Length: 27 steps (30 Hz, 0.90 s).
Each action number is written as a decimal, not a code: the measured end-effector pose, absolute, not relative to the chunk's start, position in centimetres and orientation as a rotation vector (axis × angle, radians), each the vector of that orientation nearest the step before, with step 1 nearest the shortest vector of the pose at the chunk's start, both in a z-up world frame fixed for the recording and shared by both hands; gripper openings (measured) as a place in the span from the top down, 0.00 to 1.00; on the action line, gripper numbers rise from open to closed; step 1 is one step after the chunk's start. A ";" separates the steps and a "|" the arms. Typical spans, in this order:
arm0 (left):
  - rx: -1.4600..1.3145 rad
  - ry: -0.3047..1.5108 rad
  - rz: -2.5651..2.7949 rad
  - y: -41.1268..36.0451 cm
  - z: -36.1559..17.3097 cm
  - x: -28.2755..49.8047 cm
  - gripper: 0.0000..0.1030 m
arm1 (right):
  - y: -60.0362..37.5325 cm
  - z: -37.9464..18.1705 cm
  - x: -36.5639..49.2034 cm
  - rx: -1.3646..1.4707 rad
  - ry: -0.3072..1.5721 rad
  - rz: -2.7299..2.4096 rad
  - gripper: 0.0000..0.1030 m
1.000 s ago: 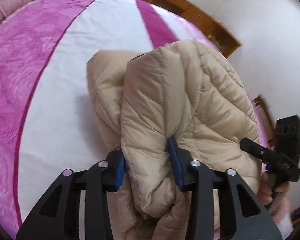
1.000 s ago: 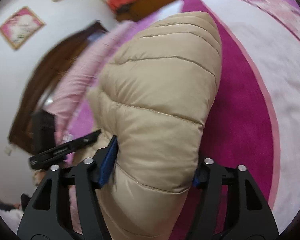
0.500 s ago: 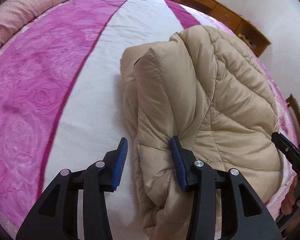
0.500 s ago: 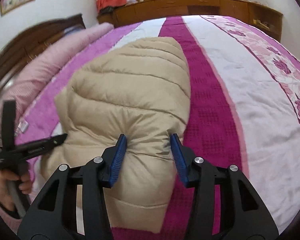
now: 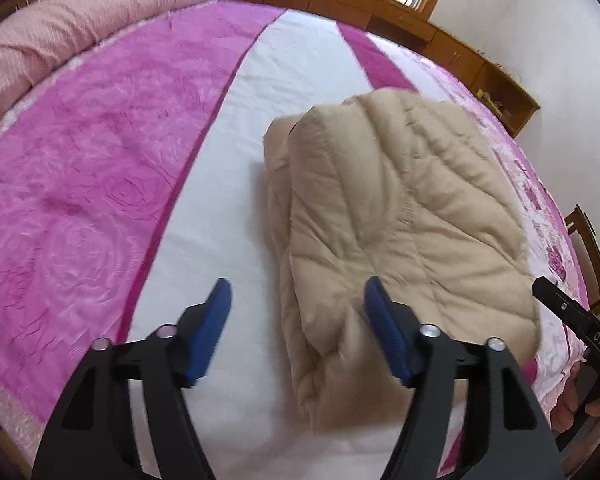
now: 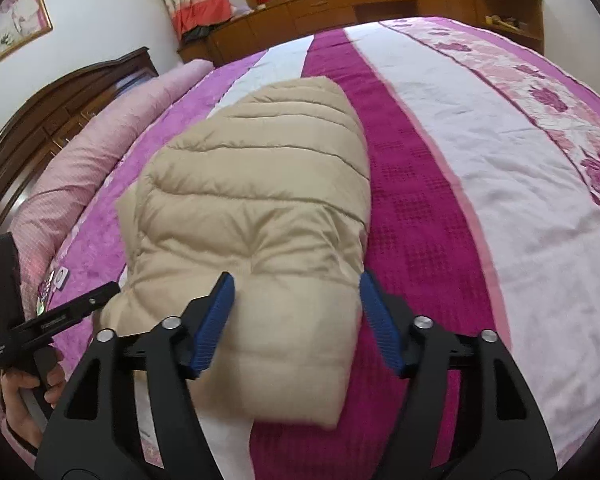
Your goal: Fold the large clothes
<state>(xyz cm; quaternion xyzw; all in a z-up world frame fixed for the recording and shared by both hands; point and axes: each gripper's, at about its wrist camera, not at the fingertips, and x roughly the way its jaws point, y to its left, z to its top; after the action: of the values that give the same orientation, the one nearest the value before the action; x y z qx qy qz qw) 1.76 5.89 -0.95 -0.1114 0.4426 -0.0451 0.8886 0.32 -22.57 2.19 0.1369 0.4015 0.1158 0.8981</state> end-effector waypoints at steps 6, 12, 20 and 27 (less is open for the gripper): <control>-0.167 0.857 -0.126 3.9 1.1 -2.0 0.15 | -21.6 3.3 -3.4 0.257 0.809 0.233 0.17; -0.118 0.864 -0.135 1.8 0.4 -4.6 0.06 | -20.5 2.6 -6.3 0.199 0.836 0.212 0.04; -0.055 0.871 -0.102 0.3 -0.8 -6.7 0.06 | -20.5 0.2 -8.7 0.133 0.853 0.102 0.04; -0.033 0.922 -0.082 -0.5 -2.5 -7.1 0.06 | -20.9 -2.1 -9.5 0.162 0.930 0.096 0.04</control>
<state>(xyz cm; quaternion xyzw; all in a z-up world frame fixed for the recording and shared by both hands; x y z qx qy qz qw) -7.07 -0.51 -2.50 -0.0157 0.4445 -0.0397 0.8947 -9.53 -20.88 -2.08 0.0780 0.4475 0.0464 0.8896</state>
